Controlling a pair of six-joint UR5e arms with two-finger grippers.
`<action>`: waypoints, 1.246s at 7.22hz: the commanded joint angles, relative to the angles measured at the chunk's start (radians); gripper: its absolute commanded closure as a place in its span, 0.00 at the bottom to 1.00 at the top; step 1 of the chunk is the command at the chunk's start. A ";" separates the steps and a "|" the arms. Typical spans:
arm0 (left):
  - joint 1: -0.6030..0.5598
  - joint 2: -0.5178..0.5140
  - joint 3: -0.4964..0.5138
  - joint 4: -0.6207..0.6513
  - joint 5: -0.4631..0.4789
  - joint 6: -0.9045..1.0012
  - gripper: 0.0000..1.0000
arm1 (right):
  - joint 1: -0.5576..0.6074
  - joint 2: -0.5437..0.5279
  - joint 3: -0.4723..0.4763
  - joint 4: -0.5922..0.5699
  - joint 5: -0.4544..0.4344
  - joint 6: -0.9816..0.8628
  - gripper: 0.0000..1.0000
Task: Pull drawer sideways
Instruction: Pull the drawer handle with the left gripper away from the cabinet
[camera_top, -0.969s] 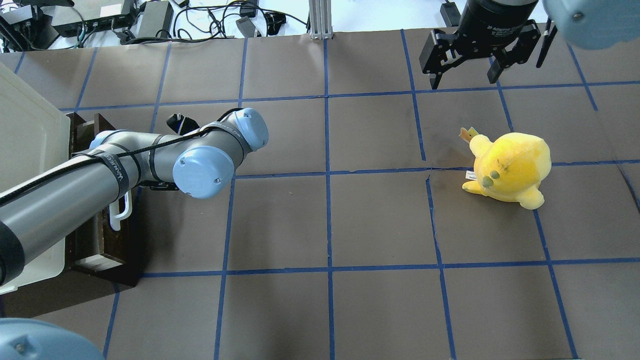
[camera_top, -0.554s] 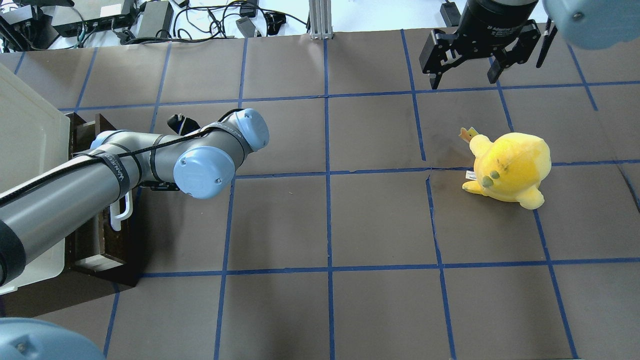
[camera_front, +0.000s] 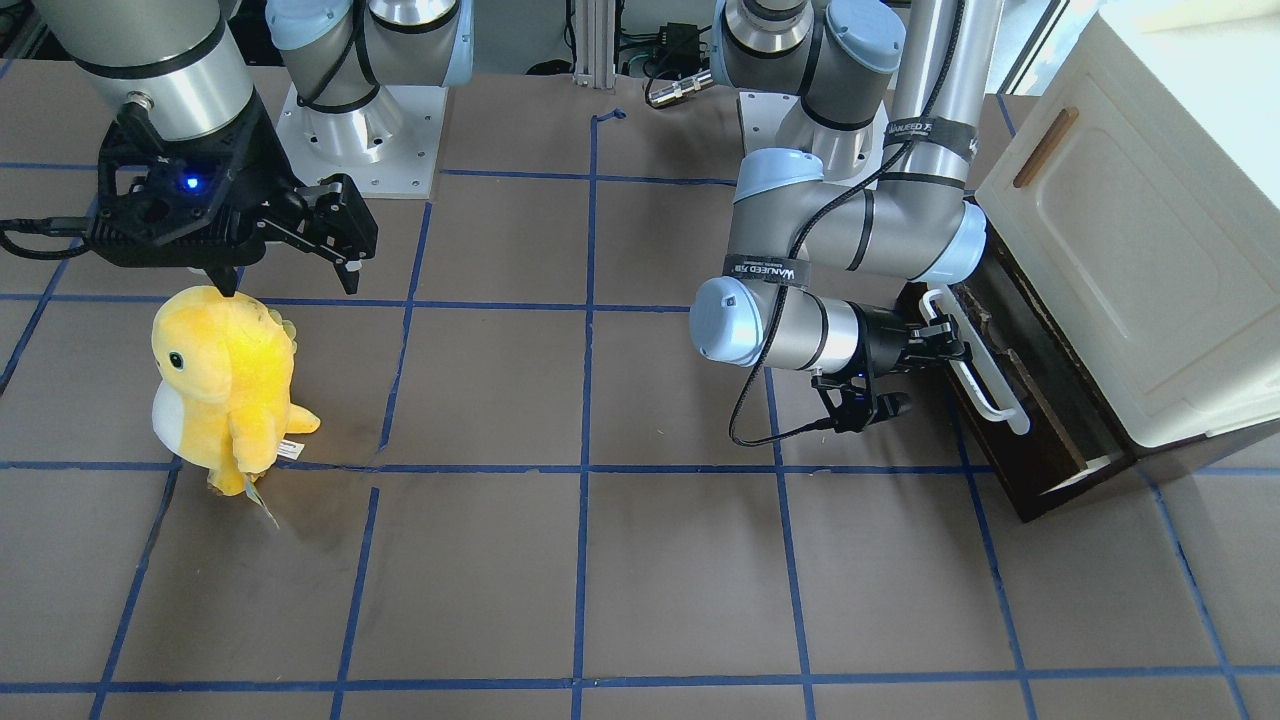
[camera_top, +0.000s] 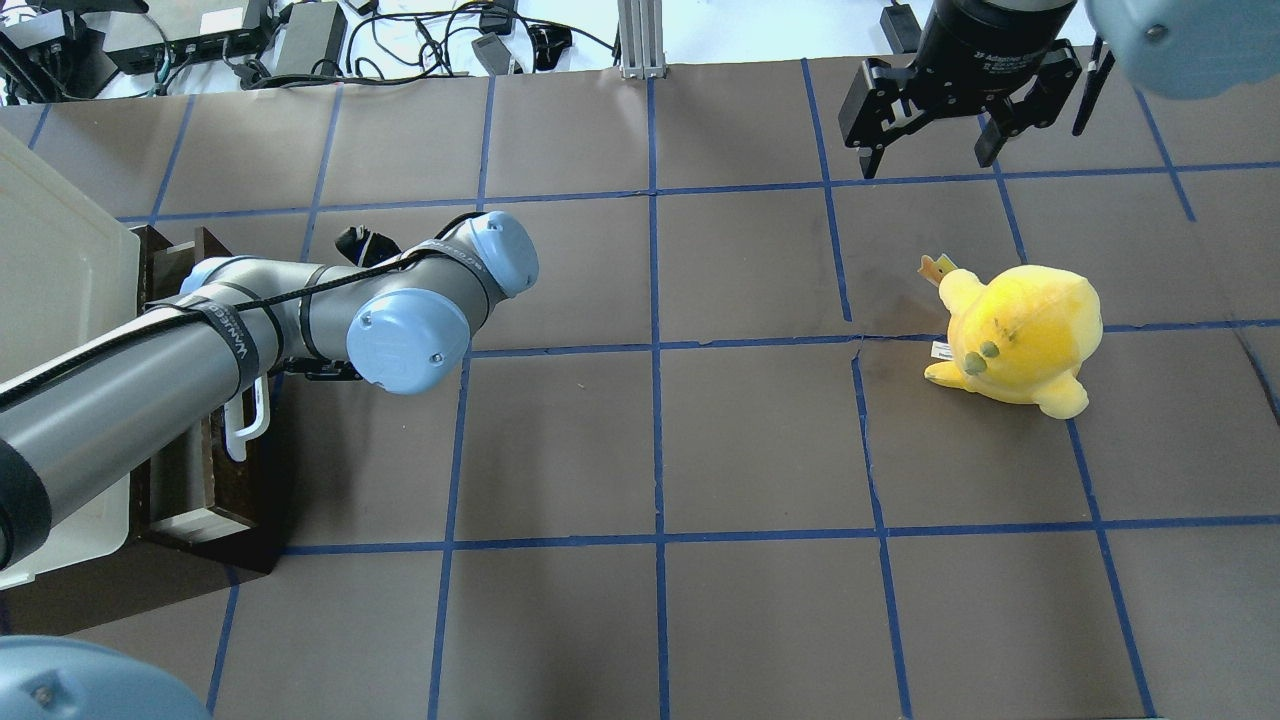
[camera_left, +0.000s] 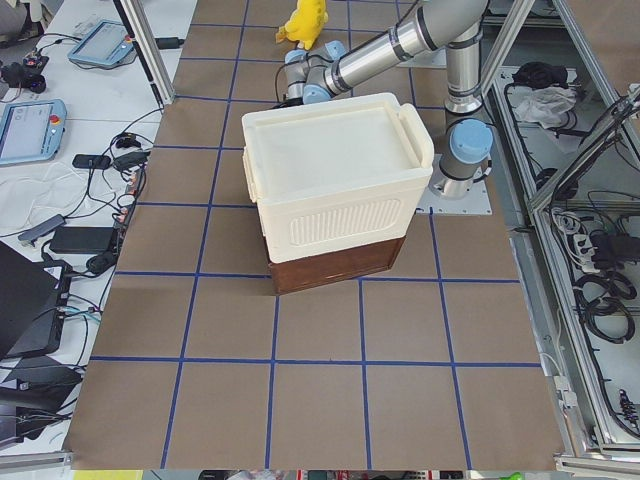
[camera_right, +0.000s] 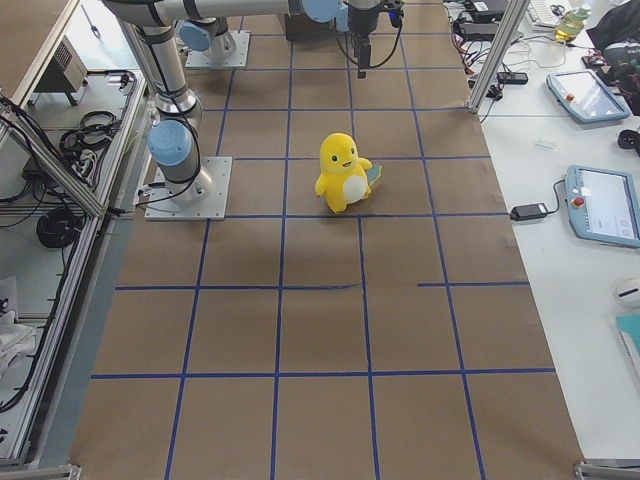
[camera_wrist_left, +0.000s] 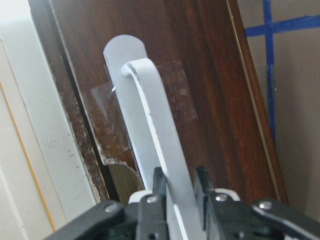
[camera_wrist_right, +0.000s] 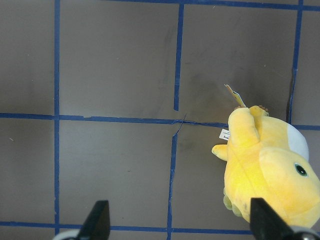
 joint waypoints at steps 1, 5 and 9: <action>-0.004 -0.001 0.005 0.001 -0.001 0.001 0.81 | 0.000 0.000 0.000 0.000 0.000 0.000 0.00; -0.038 -0.011 0.017 0.000 -0.027 0.001 0.81 | 0.000 0.000 0.000 0.000 0.000 0.000 0.00; -0.064 -0.012 0.034 -0.002 -0.055 0.001 0.81 | 0.000 0.000 0.000 0.000 0.000 0.000 0.00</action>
